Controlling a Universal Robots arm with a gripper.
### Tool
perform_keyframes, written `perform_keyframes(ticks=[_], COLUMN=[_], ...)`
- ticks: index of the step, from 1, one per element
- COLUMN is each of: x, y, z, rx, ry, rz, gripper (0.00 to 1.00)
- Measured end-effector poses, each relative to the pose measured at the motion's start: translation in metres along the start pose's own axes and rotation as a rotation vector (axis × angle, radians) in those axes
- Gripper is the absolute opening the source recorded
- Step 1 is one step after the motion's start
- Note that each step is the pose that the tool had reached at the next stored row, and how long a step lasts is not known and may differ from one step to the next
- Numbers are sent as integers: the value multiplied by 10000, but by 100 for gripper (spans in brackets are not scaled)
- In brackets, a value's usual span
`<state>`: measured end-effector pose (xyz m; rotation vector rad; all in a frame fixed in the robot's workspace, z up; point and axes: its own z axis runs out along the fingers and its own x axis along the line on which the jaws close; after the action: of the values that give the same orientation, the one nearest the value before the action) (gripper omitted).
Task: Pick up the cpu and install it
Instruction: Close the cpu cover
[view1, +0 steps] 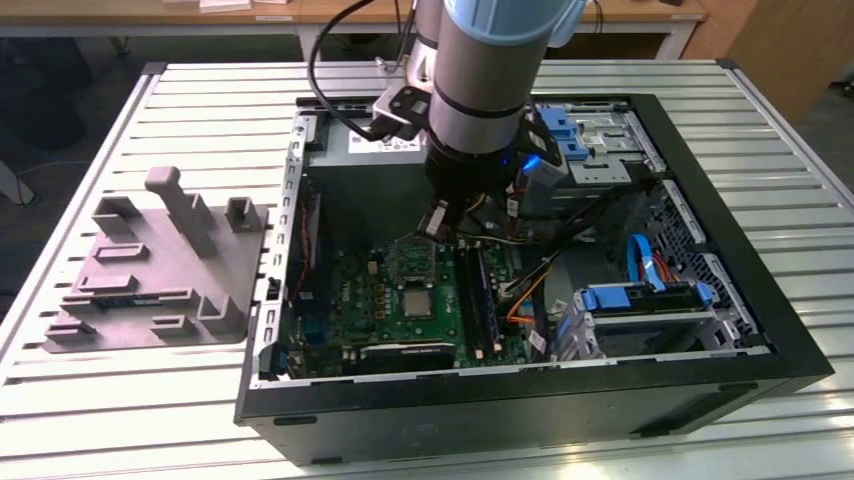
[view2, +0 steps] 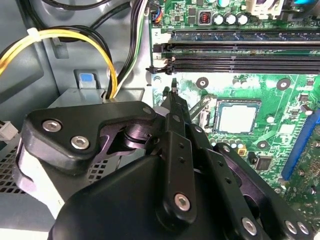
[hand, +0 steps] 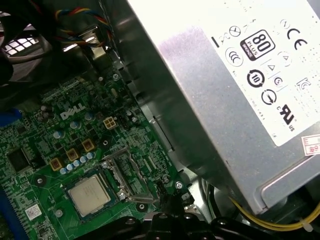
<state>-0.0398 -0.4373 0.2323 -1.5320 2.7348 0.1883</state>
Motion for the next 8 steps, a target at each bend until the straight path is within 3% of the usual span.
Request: perform_keyframes(ticks=[8], x=[9], y=[17], z=[-11], rx=[-10], ry=[31], rz=[-228], gripper=[11])
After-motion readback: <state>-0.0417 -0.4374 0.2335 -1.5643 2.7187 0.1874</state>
